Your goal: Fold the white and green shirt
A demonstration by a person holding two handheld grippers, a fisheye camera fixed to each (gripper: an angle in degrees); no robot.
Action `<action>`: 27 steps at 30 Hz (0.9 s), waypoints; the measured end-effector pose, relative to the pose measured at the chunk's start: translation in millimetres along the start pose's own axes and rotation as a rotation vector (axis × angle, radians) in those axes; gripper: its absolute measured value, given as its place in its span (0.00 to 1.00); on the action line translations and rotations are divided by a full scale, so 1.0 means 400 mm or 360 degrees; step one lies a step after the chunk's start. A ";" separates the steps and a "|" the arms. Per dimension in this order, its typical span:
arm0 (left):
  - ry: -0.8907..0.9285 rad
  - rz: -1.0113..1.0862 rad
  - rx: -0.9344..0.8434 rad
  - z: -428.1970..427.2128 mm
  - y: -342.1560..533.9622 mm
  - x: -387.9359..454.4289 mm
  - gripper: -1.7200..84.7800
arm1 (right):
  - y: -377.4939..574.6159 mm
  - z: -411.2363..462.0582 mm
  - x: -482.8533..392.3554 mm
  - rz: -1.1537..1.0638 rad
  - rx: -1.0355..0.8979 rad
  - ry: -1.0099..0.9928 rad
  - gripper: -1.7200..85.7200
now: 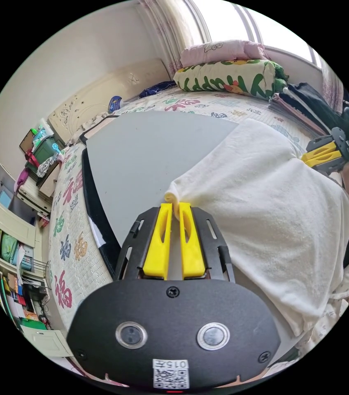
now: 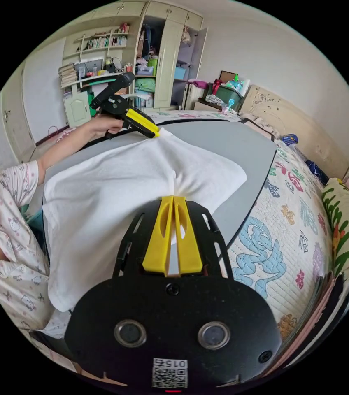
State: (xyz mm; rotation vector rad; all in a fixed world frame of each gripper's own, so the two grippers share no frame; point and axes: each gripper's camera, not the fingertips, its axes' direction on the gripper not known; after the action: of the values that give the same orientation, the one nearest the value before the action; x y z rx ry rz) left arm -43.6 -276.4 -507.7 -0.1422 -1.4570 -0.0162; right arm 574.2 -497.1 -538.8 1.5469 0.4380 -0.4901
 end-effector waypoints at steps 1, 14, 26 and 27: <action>0.0015 -0.0004 -0.0002 0.001 0.004 -0.007 0.03 | -0.017 -0.005 -0.002 0.0003 0.0013 -0.0024 0.01; 0.0210 -0.0029 0.0039 -0.030 0.045 -0.107 0.04 | -0.243 -0.146 0.046 0.0177 0.0391 0.0021 0.01; 0.0180 0.0040 0.0101 -0.066 0.081 -0.158 0.04 | -0.434 -0.004 0.060 0.0201 0.0142 0.0119 0.01; 0.0169 0.0045 0.0102 -0.072 0.079 -0.161 0.04 | -0.442 -0.007 0.065 0.0211 0.0137 0.0100 0.01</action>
State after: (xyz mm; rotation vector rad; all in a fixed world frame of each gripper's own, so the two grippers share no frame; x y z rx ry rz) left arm -19.5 -253.1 -577.3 -0.1082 -1.3478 0.0453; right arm 497.7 -488.9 -700.0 1.6662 0.3632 -0.3625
